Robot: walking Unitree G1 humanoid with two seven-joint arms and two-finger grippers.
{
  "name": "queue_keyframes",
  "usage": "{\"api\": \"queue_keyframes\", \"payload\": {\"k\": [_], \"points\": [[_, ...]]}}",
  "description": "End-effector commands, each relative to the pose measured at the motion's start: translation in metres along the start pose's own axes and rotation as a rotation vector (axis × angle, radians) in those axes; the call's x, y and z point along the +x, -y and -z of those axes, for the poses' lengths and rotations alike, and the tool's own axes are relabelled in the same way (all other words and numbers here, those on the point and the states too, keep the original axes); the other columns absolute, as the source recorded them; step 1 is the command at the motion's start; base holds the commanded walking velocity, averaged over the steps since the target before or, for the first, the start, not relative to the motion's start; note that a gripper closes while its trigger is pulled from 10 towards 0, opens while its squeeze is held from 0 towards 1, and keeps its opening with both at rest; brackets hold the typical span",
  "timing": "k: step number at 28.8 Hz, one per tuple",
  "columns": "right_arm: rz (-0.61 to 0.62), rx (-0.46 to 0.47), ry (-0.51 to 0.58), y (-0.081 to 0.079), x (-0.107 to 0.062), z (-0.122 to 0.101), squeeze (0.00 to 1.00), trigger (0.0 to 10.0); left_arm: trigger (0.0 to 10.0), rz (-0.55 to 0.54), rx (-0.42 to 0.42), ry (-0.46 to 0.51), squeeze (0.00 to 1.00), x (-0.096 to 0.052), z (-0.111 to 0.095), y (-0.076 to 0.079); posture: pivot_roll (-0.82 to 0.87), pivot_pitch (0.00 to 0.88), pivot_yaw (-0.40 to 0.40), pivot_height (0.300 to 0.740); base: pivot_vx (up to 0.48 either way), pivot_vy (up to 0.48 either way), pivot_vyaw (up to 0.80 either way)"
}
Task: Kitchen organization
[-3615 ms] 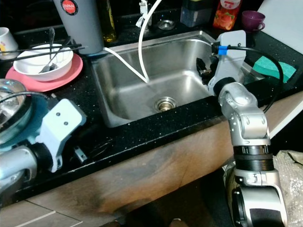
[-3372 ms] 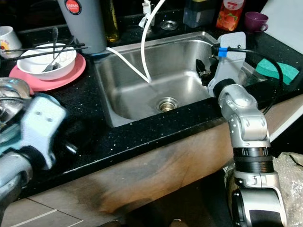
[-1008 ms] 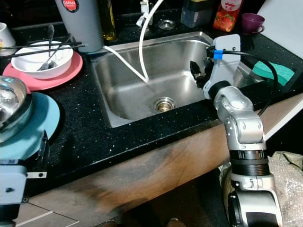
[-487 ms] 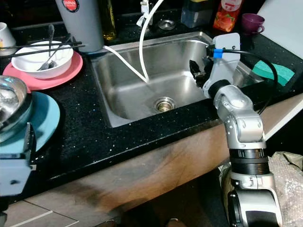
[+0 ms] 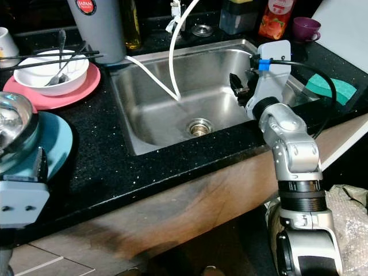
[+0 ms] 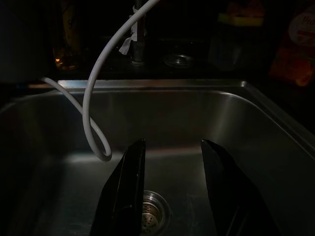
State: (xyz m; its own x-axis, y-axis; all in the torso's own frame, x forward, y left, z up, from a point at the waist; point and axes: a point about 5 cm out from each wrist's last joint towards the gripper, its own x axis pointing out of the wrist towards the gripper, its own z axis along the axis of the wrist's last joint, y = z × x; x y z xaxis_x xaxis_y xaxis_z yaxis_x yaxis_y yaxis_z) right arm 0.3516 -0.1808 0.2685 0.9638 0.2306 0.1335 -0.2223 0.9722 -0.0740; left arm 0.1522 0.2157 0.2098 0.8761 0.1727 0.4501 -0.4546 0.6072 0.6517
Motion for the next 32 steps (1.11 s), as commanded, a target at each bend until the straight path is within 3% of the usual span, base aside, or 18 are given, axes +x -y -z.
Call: {"api": "queue_keyframes", "payload": {"k": [1, 2, 18, 19, 20, 21, 23, 24, 25, 26, 27, 28, 29, 30, 31, 32], "points": [[0.008, -0.008, 0.010, 0.001, 0.001, -0.003, 0.00, 10.0, 6.8, 0.020, 0.021, -0.012, 0.00, 0.001, 0.003, 0.001, 0.05, 0.103, -0.063, 0.740, 0.000, 0.000, 0.00], [0.008, -0.008, 0.011, 0.001, 0.001, -0.003, 0.00, 10.0, 10.0, 0.022, 0.025, -0.008, 0.00, 0.002, 0.003, 0.001, 0.05, 0.103, -0.063, 0.740, 0.000, 0.000, 0.00], [0.008, -0.010, 0.018, 0.002, 0.002, -0.005, 0.00, 10.0, 10.0, 0.031, 0.043, 0.018, 0.00, 0.009, -0.002, 0.002, 0.05, 0.100, -0.064, 0.740, 0.000, 0.000, 0.00], [0.008, -0.011, 0.018, 0.002, 0.002, -0.005, 0.00, 10.0, 8.4, 0.032, 0.041, 0.018, 0.00, 0.010, -0.002, 0.002, 0.05, 0.100, -0.064, 0.740, 0.000, 0.000, 0.00], [0.008, -0.011, 0.019, 0.002, 0.002, -0.005, 0.00, 10.0, 3.9, 0.033, 0.039, 0.018, 0.00, 0.010, -0.002, 0.002, 0.05, 0.098, -0.065, 0.740, 0.000, 0.000, 0.00], [0.007, -0.011, 0.020, 0.002, 0.002, -0.005, 0.00, 10.0, 2.8, 0.034, 0.039, 0.019, 0.00, 0.011, -0.002, 0.002, 0.05, 0.098, -0.065, 0.740, 0.000, 0.000, 0.00], [0.006, -0.011, 0.020, 0.002, 0.002, -0.005, 0.00, 10.0, 3.1, 0.035, 0.039, 0.019, 0.00, 0.012, -0.002, 0.002, 0.05, 0.095, -0.066, 0.740, 0.000, 0.000, 0.00], [0.006, -0.011, 0.021, 0.002, 0.002, -0.006, 0.00, 10.0, 9.5, 0.035, 0.040, 0.019, 0.00, 0.012, -0.003, 0.003, 0.05, 0.095, -0.066, 0.740, 0.000, 0.000, 0.00], [0.005, -0.011, 0.022, 0.001, 0.002, -0.006, 0.00, 10.0, 6.7, 0.036, 0.040, 0.019, 0.00, 0.012, -0.003, 0.003, 0.05, 0.093, -0.066, 0.740, 0.000, 0.000, 0.00], [0.005, -0.011, 0.023, 0.001, 0.002, -0.006, 0.00, 10.0, 6.7, 0.036, 0.040, 0.019, 0.00, 0.013, -0.003, 0.003, 0.05, 0.092, -0.067, 0.740, 0.000, 0.000, 0.00], [0.004, -0.011, 0.023, 0.001, 0.003, -0.006, 0.00, 10.0, 2.0, 0.036, 0.039, 0.020, 0.00, 0.013, -0.003, 0.003, 0.05, 0.092, -0.067, 0.740, 0.000, 0.000, 0.00], [0.004, -0.012, 0.024, 0.001, 0.003, -0.006, 0.00, 10.0, 3.1, 0.035, 0.038, 0.021, 0.00, 0.013, -0.004, 0.003, 0.05, 0.090, -0.067, 0.740, 0.000, 0.000, 0.00], [0.004, -0.012, 0.024, 0.001, 0.003, -0.006, 0.00, 10.0, 3.1, 0.035, 0.038, 0.021, 0.00, 0.013, -0.004, 0.003, 0.05, 0.090, -0.067, 0.740, 0.000, 0.000, 0.00], [0.003, -0.013, 0.024, 0.001, 0.003, -0.007, 0.00, 10.0, 4.2, 0.035, 0.037, 0.022, 0.00, 0.014, -0.004, 0.003, 0.05, 0.089, -0.068, 0.740, 0.000, 0.000, 0.00], [0.003, -0.013, 0.025, 0.001, 0.003, -0.007, 0.00, 10.0, 6.8, 0.034, 0.036, 0.023, 0.00, 0.014, -0.004, 0.004, 0.05, 0.087, -0.069, 0.740, 0.000, 0.000, 0.00], [0.003, -0.013, 0.025, 0.001, 0.003, -0.007, 0.00, 10.0, 6.8, 0.034, 0.036, 0.023, 0.00, 0.014, -0.004, 0.004, 0.05, 0.087, -0.069, 0.740, 0.000, 0.000, 0.00]]}}
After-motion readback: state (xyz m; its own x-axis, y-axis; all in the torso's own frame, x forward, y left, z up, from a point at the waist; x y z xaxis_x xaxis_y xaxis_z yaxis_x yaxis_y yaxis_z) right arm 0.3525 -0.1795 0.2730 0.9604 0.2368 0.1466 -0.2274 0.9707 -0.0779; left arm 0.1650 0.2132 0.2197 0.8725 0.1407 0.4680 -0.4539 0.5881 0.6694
